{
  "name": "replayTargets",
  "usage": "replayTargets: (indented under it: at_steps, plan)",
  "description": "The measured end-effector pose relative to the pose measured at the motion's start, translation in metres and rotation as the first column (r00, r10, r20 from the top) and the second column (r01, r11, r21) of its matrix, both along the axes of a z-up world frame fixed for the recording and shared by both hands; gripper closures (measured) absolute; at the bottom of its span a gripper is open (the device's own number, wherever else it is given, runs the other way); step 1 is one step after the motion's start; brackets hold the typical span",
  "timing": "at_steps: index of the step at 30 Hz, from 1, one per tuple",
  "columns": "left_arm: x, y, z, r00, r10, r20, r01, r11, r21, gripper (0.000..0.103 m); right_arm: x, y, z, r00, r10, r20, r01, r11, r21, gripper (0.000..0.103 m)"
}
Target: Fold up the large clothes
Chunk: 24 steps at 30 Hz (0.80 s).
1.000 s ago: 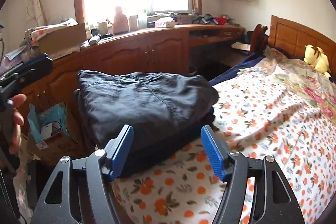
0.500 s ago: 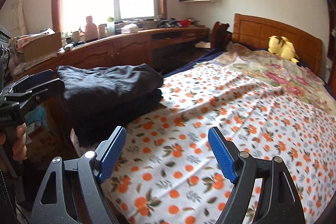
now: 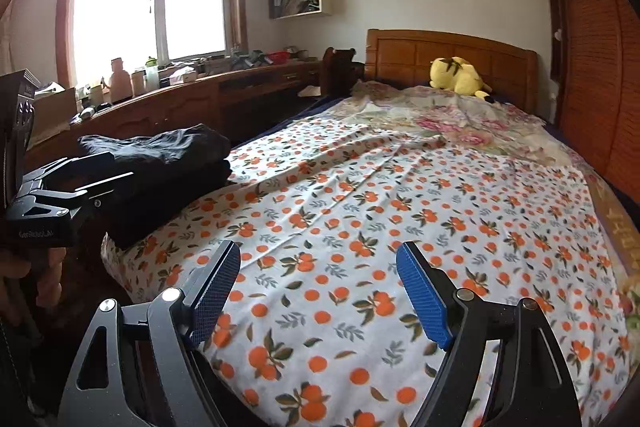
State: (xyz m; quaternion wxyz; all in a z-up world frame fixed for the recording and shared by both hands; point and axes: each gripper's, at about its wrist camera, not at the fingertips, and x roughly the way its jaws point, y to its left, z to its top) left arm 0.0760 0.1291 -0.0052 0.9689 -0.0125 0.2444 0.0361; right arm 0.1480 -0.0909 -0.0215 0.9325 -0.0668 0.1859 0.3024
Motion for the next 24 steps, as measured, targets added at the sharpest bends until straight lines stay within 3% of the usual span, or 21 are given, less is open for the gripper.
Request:
replayTargets:
  at_steps: [13,18,24]
  plan:
    - [-0.027,-0.098,-0.006,0.993,-0.116,-0.021,0.115,0.991,-0.069,0.001,-0.078,-0.075,-0.001,0.977,-0.210,-0.025,0.211,0.976,0.058,0.021]
    - [-0.036,-0.109,0.011,0.990,-0.137,0.011,0.138,0.986,-0.095,0.001,-0.108,-0.096,0.019,0.963,-0.271,0.008,0.269,0.957,0.108,0.021]
    - [-0.052,-0.115,0.039,0.991,-0.116,0.065,0.119,0.992,-0.051,0.001,-0.153,-0.108,0.035,0.948,-0.311,0.068,0.299,0.944,0.139,0.021]
